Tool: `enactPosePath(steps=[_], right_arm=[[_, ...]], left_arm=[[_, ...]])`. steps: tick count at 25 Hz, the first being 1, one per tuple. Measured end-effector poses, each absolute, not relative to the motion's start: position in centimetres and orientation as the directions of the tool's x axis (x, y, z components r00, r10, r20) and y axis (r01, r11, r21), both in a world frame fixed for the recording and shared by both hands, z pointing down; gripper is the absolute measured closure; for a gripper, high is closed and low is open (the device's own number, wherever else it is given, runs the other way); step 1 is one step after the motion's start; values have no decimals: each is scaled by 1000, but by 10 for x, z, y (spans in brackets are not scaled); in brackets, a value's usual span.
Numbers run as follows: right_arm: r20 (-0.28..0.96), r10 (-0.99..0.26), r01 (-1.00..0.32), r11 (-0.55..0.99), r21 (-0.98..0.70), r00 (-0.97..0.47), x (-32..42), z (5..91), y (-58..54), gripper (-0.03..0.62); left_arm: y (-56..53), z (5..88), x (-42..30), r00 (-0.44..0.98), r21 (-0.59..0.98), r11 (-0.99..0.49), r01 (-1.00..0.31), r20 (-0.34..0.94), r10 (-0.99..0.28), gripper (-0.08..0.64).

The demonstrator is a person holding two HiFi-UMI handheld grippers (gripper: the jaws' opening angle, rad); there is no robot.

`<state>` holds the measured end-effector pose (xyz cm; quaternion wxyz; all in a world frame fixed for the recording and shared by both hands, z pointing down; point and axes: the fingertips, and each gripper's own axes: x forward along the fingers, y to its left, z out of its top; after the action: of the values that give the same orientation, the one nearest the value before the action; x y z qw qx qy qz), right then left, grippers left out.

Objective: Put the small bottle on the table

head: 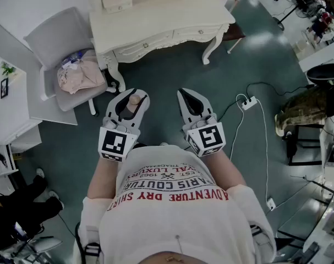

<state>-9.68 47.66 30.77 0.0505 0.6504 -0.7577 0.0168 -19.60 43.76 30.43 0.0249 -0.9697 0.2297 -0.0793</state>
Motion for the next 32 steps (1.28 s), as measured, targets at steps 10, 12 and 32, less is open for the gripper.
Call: enactPosePath(steps=[10, 12, 32], right_arm=[[101, -984, -987, 154, 35, -150, -91, 310, 476, 594], [101, -984, -988, 150, 24, -147, -87, 312, 478, 594], [142, -982, -992, 119, -30, -122, -29, 337, 375, 594]], left_arm=[[432, 304, -193, 877, -83, -888, -453, 139, -461, 425], [433, 305, -191, 875, -79, -885, -458, 136, -465, 425], [327, 339, -145, 863, -45, -882, -469, 190, -468, 425]])
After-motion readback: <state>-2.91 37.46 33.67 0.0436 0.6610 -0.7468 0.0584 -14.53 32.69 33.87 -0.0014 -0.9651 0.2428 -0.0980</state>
